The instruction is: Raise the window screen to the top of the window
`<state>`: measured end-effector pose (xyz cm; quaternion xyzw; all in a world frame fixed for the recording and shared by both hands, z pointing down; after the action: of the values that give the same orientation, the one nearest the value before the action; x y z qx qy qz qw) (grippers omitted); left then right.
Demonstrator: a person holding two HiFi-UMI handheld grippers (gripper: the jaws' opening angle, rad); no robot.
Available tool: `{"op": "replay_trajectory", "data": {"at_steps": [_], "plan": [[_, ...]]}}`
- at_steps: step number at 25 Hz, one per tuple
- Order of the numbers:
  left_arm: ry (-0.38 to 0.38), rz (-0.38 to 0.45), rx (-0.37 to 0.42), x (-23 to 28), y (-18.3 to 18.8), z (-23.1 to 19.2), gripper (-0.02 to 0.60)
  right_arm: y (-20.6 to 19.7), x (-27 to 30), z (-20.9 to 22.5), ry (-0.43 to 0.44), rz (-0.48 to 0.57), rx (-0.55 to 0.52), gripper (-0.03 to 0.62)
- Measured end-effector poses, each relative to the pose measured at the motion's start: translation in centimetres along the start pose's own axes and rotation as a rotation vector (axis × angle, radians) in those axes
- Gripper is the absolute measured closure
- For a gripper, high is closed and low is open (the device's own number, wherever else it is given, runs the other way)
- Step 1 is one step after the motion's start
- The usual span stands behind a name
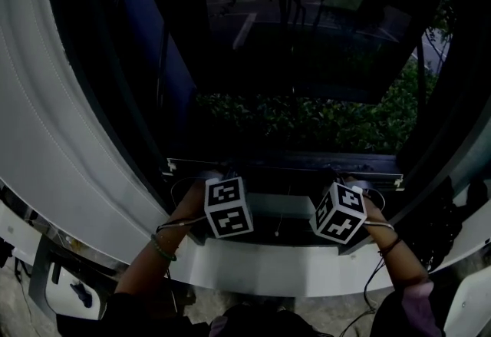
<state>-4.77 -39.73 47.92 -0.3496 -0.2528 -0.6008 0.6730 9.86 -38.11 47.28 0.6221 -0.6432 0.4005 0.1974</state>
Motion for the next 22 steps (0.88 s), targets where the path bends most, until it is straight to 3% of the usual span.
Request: {"op": "replay_trajectory", "data": {"at_steps": [2, 5, 15, 18, 22], "plan": [[0.007, 0.065, -0.066, -0.3, -0.3, 0.0, 0.549, 0.1, 0.0, 0.0, 0.016, -0.022, -0.012, 0.568], [0.011, 0.085, -0.099, -0.4, -0.3, -0.1, 0.545, 0.1, -0.1, 0.2, 0.049, -0.036, -0.023, 0.568], [0.061, -0.060, 0.086, 0.4, 0.7, 0.5, 0.563, -0.2, 0.0, -0.2, -0.015, -0.041, -0.041, 0.569], [0.059, -0.045, 0.060, 0.3, 0.4, 0.5, 0.563, 0.1, 0.0, -0.3, -0.025, -0.037, -0.048, 0.569], [0.037, 0.046, -0.044, -0.3, 0.0, 0.5, 0.551, -0.1, -0.2, -0.7, -0.056, 0.002, -0.076, 0.569]]}}
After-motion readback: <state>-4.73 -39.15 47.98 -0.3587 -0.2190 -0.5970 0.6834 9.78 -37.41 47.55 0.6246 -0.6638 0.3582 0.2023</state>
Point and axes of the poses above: the fingertips, and each gripper's own axes: x forward along the fingers, z to its right, y out of its top, the point moved 5 cm from there along -x, backward along the fingers, and after that the axes turned 8 degrees about -z, right-handed, at the moved point
